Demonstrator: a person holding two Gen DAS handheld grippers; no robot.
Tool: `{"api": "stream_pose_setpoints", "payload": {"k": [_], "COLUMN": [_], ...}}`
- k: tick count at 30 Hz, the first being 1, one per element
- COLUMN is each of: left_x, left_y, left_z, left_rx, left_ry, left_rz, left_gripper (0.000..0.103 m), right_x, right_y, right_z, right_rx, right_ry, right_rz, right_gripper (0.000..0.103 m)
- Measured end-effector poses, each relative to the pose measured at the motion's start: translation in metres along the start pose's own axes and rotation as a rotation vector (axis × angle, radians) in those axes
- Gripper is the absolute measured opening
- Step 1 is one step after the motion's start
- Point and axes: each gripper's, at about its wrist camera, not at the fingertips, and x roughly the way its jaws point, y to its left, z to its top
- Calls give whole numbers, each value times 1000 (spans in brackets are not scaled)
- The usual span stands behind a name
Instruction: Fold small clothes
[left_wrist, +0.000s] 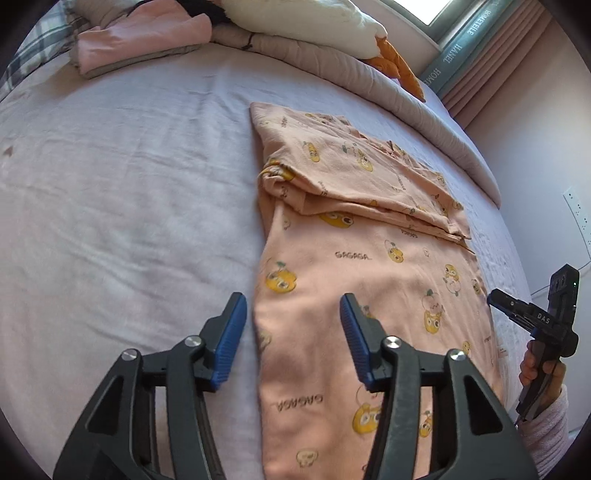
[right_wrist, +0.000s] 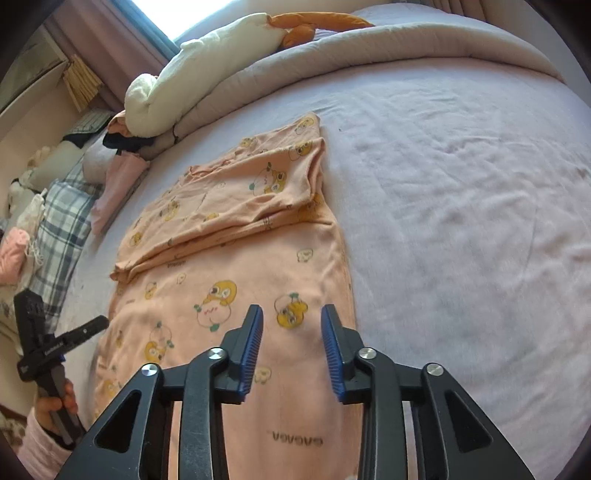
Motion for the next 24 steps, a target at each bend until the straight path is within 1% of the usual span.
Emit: {"api": "stream_pose_setpoints", "payload": {"k": [1,4,7,10,11,14,19,24], "left_x": [-5,-12,-17,-21,-22,-21,-23,-30], "left_y": [3,11,14,16,16,14,16,19], "left_z": [-6,-21,-36,-49,-53,-63,-75,-90], "left_rx": [-8,-52,-94,-152,-170,-201,-250,-258], "left_ry": [-4,11,13,18,25,57,101,159], "left_rz": [4,-16,-62,-151,-184,-275,-380,-455], "left_gripper": [58,58,58,58,58,58,58,58], "right_x": [-4,-14,-21,-23,-22,-21,-21,-24], "right_y": [-2,-8,-19,-31,-35,-41,-44,-42], "right_z": [-3,-13,-22,-32,-35,-49,-62,-76], "right_rx": [6,17,49,91,107,150,178,161], "right_ry": [2,4,12,30,46,97,158,217], "right_rz": [0,-10,-9,7,30,145,240,288], "right_gripper": [36,38,42,43,44,44,44,44]}}
